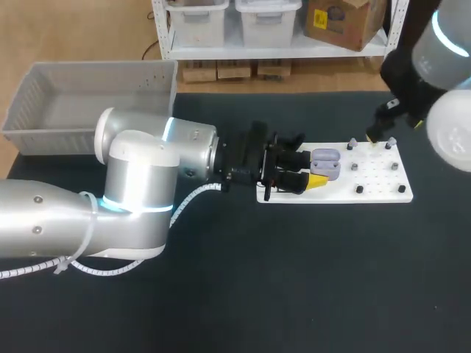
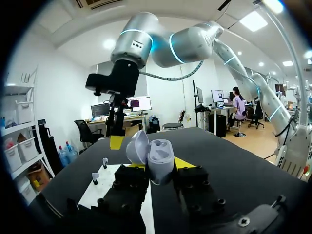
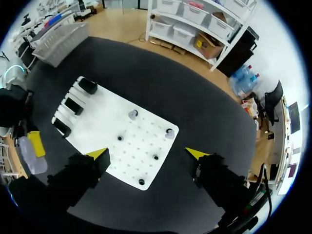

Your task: Pick up each earbud case from the left stands, insert the matching earbuds, close the lid, and place the case in the box.

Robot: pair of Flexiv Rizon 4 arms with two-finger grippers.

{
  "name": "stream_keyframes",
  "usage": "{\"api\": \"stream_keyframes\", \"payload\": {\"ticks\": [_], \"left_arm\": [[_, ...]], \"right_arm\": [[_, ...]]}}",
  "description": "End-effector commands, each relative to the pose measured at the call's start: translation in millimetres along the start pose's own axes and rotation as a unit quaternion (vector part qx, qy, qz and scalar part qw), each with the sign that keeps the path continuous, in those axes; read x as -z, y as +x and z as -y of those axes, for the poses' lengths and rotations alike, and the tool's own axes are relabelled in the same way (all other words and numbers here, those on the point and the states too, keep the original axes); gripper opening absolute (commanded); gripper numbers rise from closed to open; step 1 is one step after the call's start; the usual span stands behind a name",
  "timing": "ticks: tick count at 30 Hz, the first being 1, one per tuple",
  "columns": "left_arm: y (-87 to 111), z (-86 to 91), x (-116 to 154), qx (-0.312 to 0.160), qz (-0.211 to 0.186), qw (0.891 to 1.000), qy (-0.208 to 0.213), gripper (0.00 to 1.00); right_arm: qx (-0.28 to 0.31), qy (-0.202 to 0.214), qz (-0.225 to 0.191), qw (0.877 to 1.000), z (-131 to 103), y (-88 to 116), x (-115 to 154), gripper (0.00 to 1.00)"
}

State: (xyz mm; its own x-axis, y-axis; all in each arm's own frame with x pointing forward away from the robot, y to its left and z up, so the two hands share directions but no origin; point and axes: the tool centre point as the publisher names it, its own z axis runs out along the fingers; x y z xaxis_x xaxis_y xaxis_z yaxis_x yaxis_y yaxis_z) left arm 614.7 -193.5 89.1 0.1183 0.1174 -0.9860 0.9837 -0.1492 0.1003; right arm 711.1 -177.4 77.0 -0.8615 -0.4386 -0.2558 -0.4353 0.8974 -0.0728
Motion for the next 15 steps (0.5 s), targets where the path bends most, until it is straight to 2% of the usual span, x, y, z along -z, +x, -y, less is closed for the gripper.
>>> {"api": "stream_keyframes", "payload": {"ticks": [1, 15], "left_arm": [[0.8, 1.2, 0.0, -0.001, 0.001, 1.0, -0.002, 0.0], [0.8, 1.2, 0.0, -0.001, 0.001, 1.0, -0.002, 0.0]], "right_arm": [[-0.002, 0.038, -0.022, 0.999, 3.0, -2.2, -15.0, 1.0], [-0.013, 0.037, -0.027, 0.999, 5.7, 1.1, -20.0, 1.0]]}}
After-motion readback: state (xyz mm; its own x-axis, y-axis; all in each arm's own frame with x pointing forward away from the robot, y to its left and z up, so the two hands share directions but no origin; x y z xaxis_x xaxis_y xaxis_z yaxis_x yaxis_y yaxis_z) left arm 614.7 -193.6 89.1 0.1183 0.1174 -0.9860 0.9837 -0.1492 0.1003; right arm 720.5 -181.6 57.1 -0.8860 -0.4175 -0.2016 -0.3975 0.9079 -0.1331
